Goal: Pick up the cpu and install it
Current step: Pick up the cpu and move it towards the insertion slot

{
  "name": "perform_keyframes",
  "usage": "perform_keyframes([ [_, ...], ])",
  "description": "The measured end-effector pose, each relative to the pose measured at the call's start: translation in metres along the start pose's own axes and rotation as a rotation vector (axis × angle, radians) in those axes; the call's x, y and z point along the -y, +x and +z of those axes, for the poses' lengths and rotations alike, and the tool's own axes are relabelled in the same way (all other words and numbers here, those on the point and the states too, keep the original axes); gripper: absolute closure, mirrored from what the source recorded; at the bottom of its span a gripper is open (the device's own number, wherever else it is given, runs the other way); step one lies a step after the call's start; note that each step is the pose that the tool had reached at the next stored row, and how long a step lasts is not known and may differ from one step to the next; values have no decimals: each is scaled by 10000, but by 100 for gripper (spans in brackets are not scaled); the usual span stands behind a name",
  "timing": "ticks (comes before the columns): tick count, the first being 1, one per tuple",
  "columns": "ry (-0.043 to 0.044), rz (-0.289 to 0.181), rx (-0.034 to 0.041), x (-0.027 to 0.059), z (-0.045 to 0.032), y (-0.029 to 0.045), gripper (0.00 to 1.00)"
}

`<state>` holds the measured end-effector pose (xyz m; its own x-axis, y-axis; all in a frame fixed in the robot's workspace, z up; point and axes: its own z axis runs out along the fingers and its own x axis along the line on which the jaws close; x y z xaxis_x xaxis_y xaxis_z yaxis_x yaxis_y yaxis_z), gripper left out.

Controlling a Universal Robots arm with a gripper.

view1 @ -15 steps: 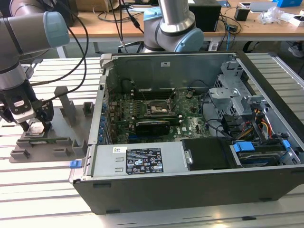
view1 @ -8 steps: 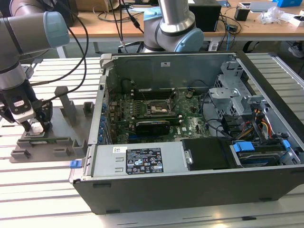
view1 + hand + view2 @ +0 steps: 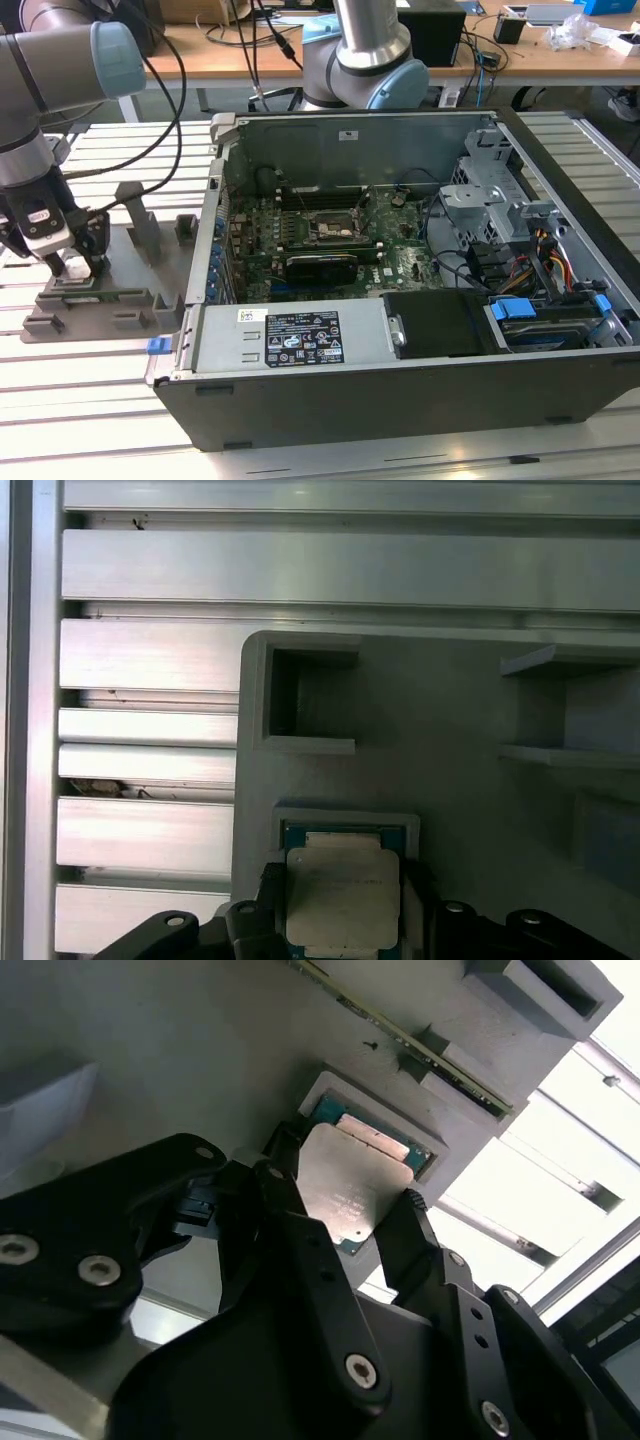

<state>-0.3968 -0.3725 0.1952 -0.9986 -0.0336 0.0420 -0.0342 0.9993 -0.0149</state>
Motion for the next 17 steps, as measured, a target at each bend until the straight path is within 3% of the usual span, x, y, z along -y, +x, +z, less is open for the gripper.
perform_keyframes([
  [2, 1, 0, -2, 1, -96, 5, 45],
  [3, 4, 0, -3, 4, -226, 10, 45],
  [4, 4, 0, -3, 5, -298, 13, 45],
  [7, 4, 0, -2, 6, -422, 18, 45],
  [17, 4, 0, -2, -16, -714, 30, 45],
])
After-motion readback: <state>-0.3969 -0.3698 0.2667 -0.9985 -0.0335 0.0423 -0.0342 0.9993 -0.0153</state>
